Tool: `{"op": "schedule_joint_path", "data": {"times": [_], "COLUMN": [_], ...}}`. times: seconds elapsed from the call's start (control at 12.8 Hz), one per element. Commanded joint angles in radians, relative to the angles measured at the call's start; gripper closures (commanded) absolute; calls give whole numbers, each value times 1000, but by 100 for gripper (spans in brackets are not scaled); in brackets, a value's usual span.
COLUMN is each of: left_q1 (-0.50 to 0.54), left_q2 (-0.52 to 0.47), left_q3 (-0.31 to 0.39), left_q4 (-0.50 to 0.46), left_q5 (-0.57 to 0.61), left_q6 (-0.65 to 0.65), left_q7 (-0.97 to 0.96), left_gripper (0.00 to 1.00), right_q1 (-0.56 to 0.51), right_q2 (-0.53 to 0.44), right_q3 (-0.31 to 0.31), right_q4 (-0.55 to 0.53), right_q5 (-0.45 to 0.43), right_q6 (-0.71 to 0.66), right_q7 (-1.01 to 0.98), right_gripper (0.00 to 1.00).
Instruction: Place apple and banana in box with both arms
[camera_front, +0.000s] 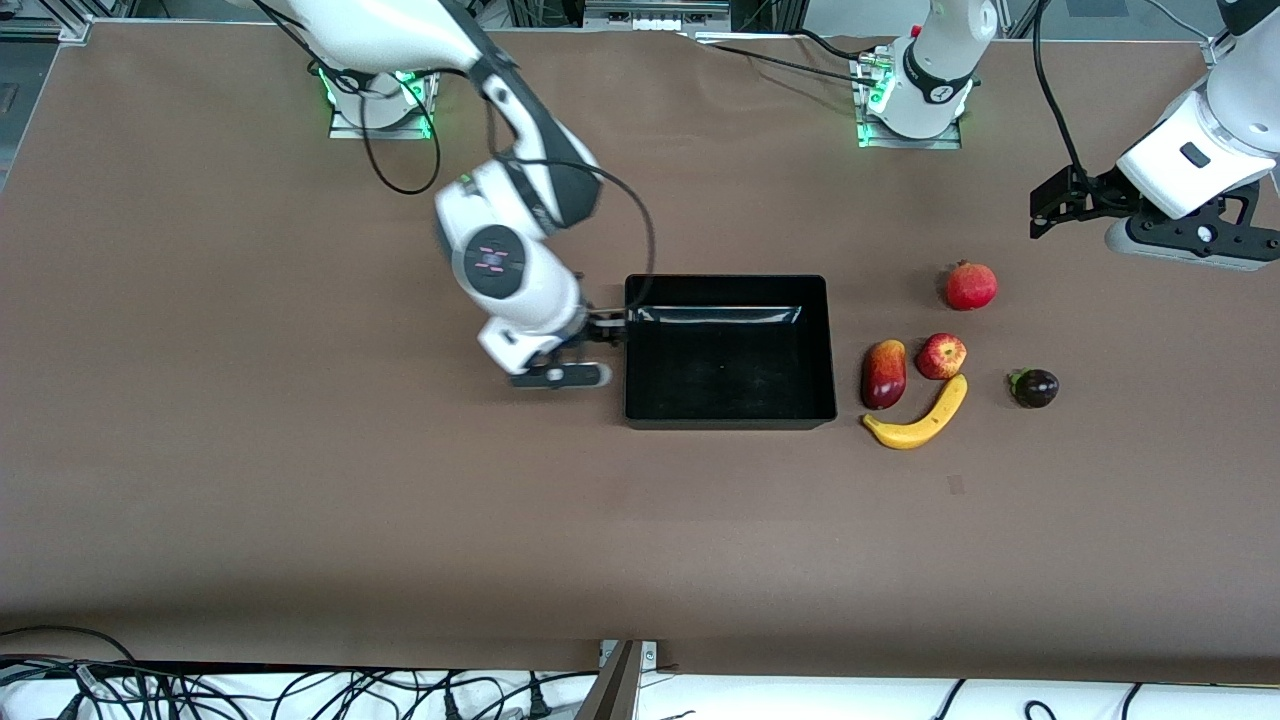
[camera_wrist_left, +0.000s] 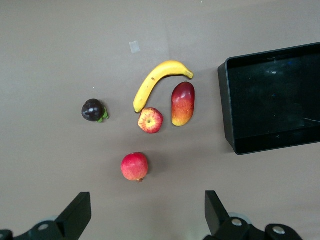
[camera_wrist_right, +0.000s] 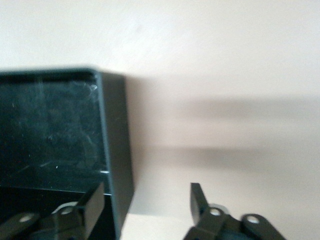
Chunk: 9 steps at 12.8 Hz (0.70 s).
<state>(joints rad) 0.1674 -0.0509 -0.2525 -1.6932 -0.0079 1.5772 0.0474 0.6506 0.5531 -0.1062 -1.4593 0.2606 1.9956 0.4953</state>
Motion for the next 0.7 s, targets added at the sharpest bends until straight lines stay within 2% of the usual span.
{"op": "schedule_joint_path", "data": {"times": [0.0,0.16,0.23,0.39,0.47,0.55,0.62], "left_q1": [1,1,-2,-8,-3,4,6], "left_q2": [11,17,22,25,25,28,42], "left_q3": [1,1,-2,-8,-13,-11,-11], "left_q4": [41,50,50,50,50,50,47], "left_q5": [3,12,25,26,25,22,17], "left_q6": [-45,-55,-55,-55,-55,-57,-71], "left_q7": [-18,-15,-17,-18,-9,9,38], "left_gripper": [0,0,0,0,0,0,0], "right_q1": [-8,-8,-6,-28,-105,-243,-405], "right_q2": [-145,-186,-199,-226,-257,-313,-376], "right_q3": [-108,-217,-275,-306,-281,-153,-15], "right_q4": [-27,-27,-27,-27,-48,-77,-154], "right_q5": [-73,-159,-156,-172,-182,-202,-268], "right_q6": [-92,-103,-138,-199,-227,-280,-270], "right_q7": [-13,-40,-76,-182,-232,-295,-331], "right_gripper": [0,0,0,0,0,0,0]}}
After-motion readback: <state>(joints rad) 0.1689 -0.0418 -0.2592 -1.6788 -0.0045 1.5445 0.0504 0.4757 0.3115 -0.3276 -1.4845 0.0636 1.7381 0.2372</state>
